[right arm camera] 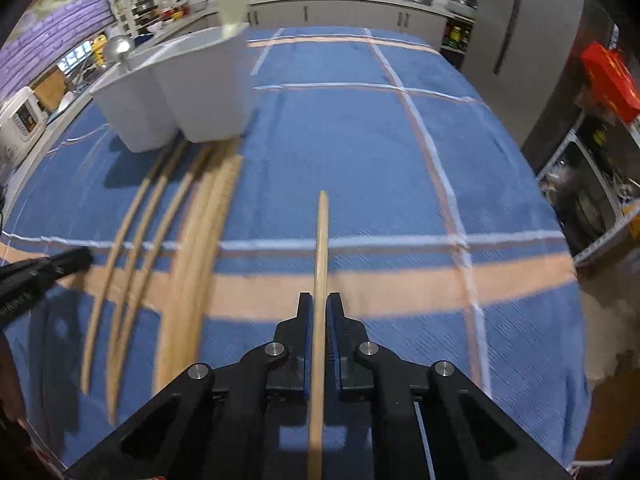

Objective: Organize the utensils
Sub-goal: 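Grasp a wooden chopstick with the right gripper while the left gripper grasps another chopstick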

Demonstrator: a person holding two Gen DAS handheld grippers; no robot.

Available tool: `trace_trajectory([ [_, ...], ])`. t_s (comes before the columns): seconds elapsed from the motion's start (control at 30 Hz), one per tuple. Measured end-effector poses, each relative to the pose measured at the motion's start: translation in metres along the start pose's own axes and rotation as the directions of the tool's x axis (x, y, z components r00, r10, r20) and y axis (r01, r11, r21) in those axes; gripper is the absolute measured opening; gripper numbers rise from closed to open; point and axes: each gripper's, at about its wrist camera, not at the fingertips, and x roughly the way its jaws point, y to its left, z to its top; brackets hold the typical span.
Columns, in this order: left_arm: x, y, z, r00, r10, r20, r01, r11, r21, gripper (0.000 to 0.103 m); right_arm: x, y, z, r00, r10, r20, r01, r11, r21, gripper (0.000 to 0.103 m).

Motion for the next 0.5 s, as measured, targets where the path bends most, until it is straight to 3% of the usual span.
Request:
trace_trajectory([
  [0.17, -0.016, 0.006, -0.004, 0.995, -0.087, 0.048, 0.089, 0.995, -0.040, 0.001, -0.012, -0.023, -0.022, 1.000, 0.008, 0.009, -0.008, 0.999, 0.036, 0.008],
  [0.27, -0.015, -0.005, 0.004, 0.987, -0.140, 0.075, 0.143, 0.989, -0.024, 0.014, -0.014, -0.024, -0.026, 1.000, -0.005, 0.019, 0.004, 1.000, 0.023, 0.008],
  [0.4, 0.000, -0.021, 0.012, 0.985, -0.164, 0.052, 0.164, 0.986, 0.005, 0.015, -0.016, -0.021, -0.029, 0.999, -0.028, 0.032, 0.028, 1.000, 0.007, 0.008],
  [0.5, 0.013, -0.034, 0.013, 0.994, -0.111, 0.020, 0.110, 0.992, 0.065, 0.013, -0.016, -0.022, -0.031, 0.999, -0.019, 0.037, 0.018, 1.000, 0.020, 0.008],
])
